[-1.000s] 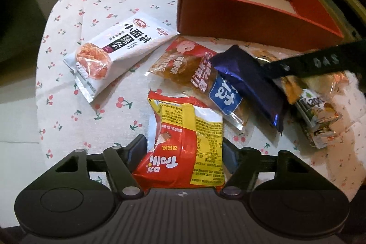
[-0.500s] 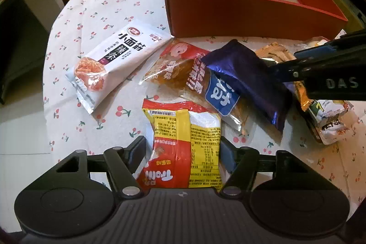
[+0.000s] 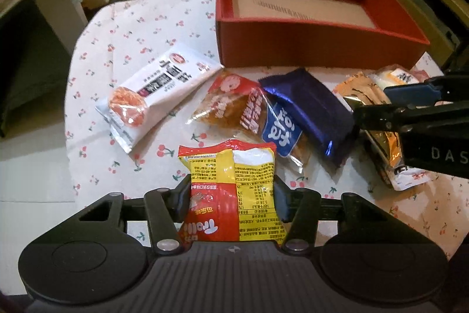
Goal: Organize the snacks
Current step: 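Lift both held snacks and carry them over the red box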
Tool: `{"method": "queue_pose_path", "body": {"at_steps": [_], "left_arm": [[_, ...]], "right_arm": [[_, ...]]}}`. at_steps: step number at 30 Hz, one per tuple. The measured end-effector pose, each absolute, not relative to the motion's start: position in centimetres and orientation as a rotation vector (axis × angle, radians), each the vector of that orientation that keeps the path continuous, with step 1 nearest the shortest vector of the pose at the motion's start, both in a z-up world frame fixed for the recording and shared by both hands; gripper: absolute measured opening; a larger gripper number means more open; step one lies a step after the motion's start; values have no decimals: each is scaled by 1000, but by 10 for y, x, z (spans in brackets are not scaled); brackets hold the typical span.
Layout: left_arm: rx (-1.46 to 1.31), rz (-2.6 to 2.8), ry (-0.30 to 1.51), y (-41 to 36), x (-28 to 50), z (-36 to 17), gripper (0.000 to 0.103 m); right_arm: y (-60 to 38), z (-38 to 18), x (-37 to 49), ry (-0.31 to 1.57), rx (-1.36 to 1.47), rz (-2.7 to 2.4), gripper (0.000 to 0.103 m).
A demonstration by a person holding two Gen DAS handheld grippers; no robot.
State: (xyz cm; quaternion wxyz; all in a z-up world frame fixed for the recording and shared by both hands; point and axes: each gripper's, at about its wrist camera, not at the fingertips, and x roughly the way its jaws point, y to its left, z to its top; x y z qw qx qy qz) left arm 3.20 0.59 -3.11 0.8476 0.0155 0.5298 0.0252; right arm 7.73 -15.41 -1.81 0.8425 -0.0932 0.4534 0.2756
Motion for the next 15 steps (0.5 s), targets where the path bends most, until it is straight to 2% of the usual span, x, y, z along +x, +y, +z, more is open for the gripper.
{"method": "queue_pose_path", "body": {"at_steps": [8, 15], "left_arm": [[35, 62, 1048, 2, 41, -2, 61], [27, 2, 969, -11, 92, 22, 61]], "right_arm": [[-163, 7, 75, 868, -162, 563, 56], [-177, 22, 111, 829, -111, 479, 56]]}}
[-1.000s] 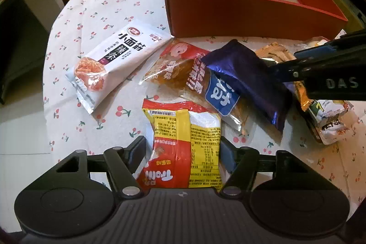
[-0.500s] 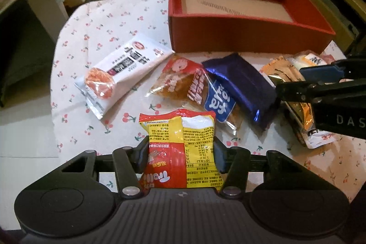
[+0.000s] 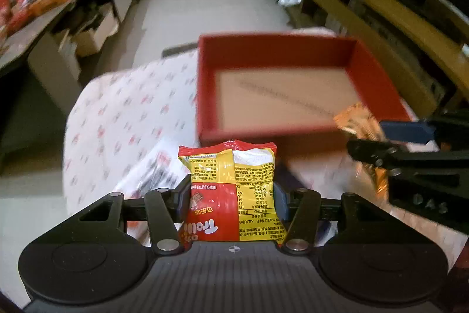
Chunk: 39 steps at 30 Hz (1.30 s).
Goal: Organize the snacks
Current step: 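Lift both held snacks and carry them over the red box, then open both tools to drop the snacks into the red box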
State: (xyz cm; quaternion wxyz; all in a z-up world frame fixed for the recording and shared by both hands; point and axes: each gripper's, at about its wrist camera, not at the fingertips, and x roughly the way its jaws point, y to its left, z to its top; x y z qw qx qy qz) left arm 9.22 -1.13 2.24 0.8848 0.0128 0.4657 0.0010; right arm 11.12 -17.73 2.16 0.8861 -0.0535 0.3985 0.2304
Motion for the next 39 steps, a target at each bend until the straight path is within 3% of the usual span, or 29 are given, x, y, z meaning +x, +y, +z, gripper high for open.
{"method": "queue_pose_path", "body": {"at_steps": [12, 32, 39], "left_arm": [[39, 13, 926, -23, 181, 18, 61], [79, 46, 1012, -28, 217, -27, 60], [86, 47, 1006, -28, 215, -24, 69]], "right_arm": [[-184, 13, 194, 824, -81, 378, 56], [-168, -40, 244, 926, -144, 365, 57], [-169, -40, 245, 929, -144, 359, 57]]}}
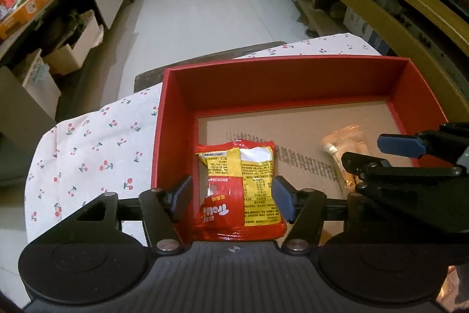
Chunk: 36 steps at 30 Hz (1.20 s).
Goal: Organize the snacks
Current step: 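Open both tools to drop the snacks into the red box, then grasp purple bag with right tool while left tool grasps pink sausage pack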
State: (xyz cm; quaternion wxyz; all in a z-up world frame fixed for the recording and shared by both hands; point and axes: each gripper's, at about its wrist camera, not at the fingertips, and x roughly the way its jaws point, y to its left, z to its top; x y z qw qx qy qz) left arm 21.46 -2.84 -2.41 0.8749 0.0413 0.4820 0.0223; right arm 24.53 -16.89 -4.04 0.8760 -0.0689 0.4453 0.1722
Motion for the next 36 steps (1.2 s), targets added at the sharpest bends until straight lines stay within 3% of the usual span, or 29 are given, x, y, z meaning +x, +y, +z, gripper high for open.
{"method": "queue_pose_path", "body": {"at_steps": [10, 24, 32, 36], "left_arm": [[69, 31, 971, -26, 197, -7, 75], [12, -21, 978, -13, 112, 6, 79], [-22, 4, 1062, 14, 69, -12, 80], [-35, 20, 1079, 26, 59, -15, 81]], "right_arm": [[-178, -17, 225, 887, -113, 343, 59], [-192, 0, 140, 902, -32, 406, 62], [-156, -19, 111, 970, -94, 561, 67], [-149, -30, 116, 1009, -90, 611, 76]]}}
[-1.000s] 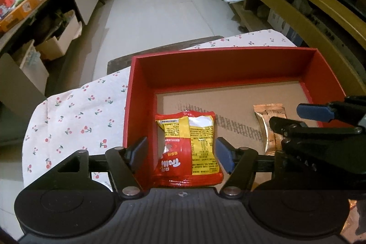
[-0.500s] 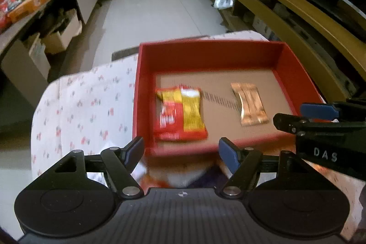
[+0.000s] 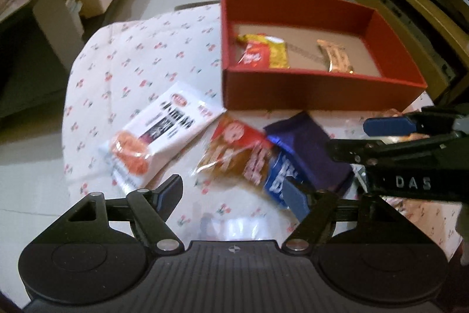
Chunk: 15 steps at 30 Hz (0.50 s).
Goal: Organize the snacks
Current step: 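Grasp purple bag with right tool while left tool grasps pink sausage pack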
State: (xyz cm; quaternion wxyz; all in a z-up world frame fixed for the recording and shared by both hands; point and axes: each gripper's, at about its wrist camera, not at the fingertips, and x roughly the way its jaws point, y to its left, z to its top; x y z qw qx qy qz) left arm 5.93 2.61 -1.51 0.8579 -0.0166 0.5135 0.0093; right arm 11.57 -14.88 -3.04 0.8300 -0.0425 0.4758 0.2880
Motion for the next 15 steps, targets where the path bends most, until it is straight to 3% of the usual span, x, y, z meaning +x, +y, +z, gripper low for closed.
{"method": "queue_pose_path", "body": {"at_steps": [15], "left_arm": [[-50, 9, 1130, 36, 52, -29, 84]], "right_arm": [[-136, -66, 151, 1167, -12, 689, 81]]}}
